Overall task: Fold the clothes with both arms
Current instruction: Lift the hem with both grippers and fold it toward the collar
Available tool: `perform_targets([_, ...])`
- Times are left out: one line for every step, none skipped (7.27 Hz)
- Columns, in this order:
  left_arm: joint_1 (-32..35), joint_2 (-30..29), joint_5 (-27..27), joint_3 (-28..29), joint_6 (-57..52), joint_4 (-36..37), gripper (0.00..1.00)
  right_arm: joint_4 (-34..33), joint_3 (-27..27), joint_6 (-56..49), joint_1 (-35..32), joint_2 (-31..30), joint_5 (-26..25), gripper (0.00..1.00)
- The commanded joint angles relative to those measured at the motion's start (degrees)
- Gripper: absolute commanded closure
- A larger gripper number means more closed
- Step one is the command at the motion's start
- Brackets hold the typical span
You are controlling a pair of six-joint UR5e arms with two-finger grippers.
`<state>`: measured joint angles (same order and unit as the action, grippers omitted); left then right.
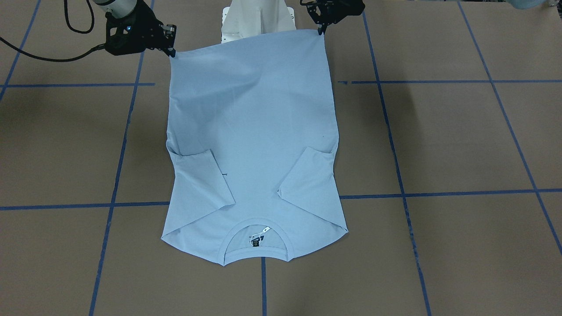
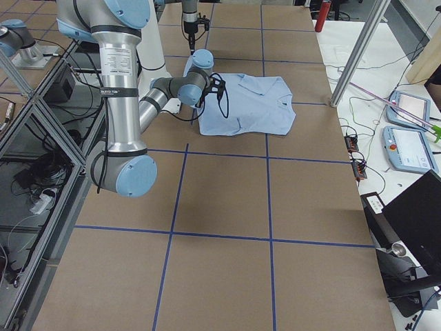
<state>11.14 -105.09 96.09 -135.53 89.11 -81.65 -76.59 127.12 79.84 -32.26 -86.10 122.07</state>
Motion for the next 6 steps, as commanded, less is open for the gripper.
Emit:
perform_targets([7.9, -3.4, 0.4, 3.6, -6.3, 0.1, 1.0, 0.0, -5.5, -2.5, -6.6, 4.8, -0.2, 1.0])
perform_targets([10.9, -5.3, 1.1, 7.0, -8.3, -0.1, 1.0, 0.0, -8.9, -2.5, -8.3, 8.5, -0.6, 1.0])
perform_targets([13.3, -6.4, 1.8, 10.2, -10.6, -0.5, 1.0, 0.0, -11.1, -2.6, -9.7, 10.8, -1.8, 1.0])
perform_targets([15.3, -7.2, 1.9, 11.9, -10.8, -1.7, 1.0, 0.0, -13.2, -2.6, -11.2, 12.5, -1.9, 1.0])
perform_targets([18.4, -9.2, 2.0, 16.3, -12.2, -4.0, 1.0, -0.1, -15.0, -2.6, -12.6, 14.1, -1.9, 1.0])
perform_targets([21.1, -10.9, 2.0, 19.7, -14.6, -5.4, 1.0, 0.0, -16.5, -3.2, -12.9, 14.9, -2.4, 1.0])
